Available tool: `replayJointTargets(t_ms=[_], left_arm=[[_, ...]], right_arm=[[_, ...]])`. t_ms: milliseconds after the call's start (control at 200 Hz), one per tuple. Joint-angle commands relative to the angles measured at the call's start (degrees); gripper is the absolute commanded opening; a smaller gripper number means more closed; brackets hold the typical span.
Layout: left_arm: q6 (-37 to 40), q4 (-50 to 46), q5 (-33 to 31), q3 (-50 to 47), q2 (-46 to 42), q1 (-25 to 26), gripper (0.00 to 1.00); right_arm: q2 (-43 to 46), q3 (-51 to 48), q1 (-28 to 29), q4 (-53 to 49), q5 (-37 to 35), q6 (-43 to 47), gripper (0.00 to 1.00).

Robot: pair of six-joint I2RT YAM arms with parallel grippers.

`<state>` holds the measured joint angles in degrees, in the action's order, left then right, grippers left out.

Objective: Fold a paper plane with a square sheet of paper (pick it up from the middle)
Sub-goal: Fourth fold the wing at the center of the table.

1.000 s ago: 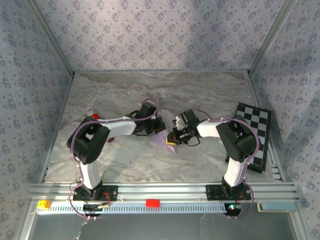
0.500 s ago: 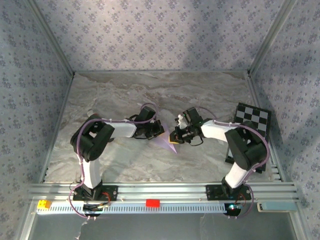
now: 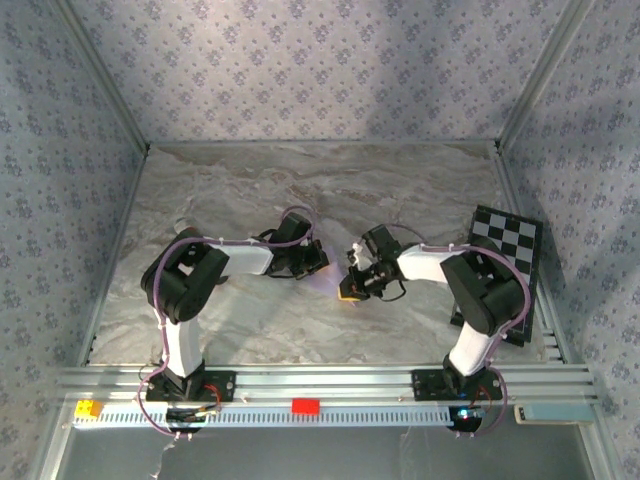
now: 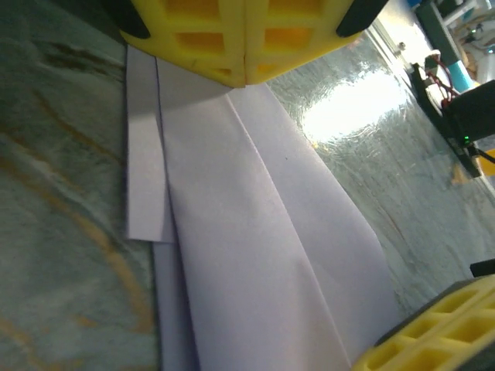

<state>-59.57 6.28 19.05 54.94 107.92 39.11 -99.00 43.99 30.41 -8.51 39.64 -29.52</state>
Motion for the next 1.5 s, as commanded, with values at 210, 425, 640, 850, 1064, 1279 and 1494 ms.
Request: replayJointTargets(t_ms=[210, 425, 640, 850, 1064, 1279, 1494], left_arm=[[1.1, -5.4, -2.7, -1.3, 2.9, -0.2, 0.04], [1.1, -5.3, -2.5, -1.3, 3.0, -0.4, 0.04], [1.0, -5.3, -2.4, -1.4, 2.9, -0.3, 0.04], [1.4, -5.7, -2.5, -1.4, 2.8, -0.6, 0.04], [1.0, -4.9, -2.2, -1.4, 2.9, -0.7, 0.04], [1.1, -4.8, -1.8, -1.0, 3.0, -0.7, 0.04], [1.7, -4.6, -1.2, -0.5, 2.4, -0.8, 0.05]], right_arm=[[3.3, -4.5, -1.9, 1.5, 4.4, -2.2, 0.05], [6.9, -6.6, -2.5, -1.1, 4.1, 1.3, 0.06], [2.7, -10.4, -3.8, 0.0, 1.0, 1.9, 0.06], [6.5, -11.1, -4.6, 1.8, 4.3, -0.8, 0.05], [11.2, -5.0, -4.4, -1.2, 6.1, -1.0, 0.05], [2.6, 1.7, -3.4, -0.1, 5.0, -2.3, 0.06], [-2.4, 0.0, -3.0, 0.0, 0.7, -3.6, 0.04]])
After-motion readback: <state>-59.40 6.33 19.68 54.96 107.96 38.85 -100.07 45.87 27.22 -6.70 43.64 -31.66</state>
